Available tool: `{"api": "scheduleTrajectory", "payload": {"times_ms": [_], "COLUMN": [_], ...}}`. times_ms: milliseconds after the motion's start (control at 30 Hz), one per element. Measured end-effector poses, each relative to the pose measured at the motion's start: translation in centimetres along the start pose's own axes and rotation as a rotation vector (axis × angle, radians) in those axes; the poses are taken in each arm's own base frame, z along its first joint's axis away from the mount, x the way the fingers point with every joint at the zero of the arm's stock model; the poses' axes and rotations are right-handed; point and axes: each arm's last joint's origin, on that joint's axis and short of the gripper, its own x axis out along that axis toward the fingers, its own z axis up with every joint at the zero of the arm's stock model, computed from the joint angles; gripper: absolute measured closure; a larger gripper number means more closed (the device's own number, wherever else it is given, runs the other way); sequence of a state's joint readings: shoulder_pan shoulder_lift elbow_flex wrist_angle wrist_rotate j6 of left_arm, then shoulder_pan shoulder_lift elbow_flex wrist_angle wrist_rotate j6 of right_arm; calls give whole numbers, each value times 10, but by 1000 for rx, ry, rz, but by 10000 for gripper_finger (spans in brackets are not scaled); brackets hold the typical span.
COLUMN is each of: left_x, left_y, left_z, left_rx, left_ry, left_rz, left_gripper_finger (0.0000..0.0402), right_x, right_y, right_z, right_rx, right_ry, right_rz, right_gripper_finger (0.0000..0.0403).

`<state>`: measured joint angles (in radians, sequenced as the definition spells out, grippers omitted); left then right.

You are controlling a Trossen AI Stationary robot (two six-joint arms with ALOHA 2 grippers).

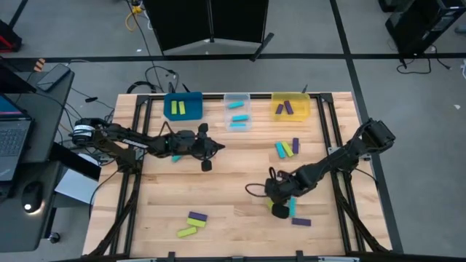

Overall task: Sort blocks
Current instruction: Put the green block into the blue bin

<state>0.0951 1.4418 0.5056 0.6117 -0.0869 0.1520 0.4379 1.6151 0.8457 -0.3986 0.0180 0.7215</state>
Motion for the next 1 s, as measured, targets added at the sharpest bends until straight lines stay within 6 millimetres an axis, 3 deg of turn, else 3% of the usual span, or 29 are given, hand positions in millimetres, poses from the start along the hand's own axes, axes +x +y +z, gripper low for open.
{"api": "scheduleTrajectory", "payload": {"times_ms": [233,567,1000], "left_x": [-1,-1,-1], "left_y": [-6,-10,-11], "left_z": [0,1,-2], "left_rx": [8,19,44], "left_ry": [1,4,35], "left_rz": [-21,-37,-28], "left_gripper_finger": [391,391,391], "right_x": [-25,-16,10], "right_y": [2,-6,-12], "right_z": [19,20,20], "right_rx": [-279,-688,-889], "right_ry": [-5,88,192], "right_rz": [-23,-75,-31], "right_gripper_finger": [319,213,203]}}
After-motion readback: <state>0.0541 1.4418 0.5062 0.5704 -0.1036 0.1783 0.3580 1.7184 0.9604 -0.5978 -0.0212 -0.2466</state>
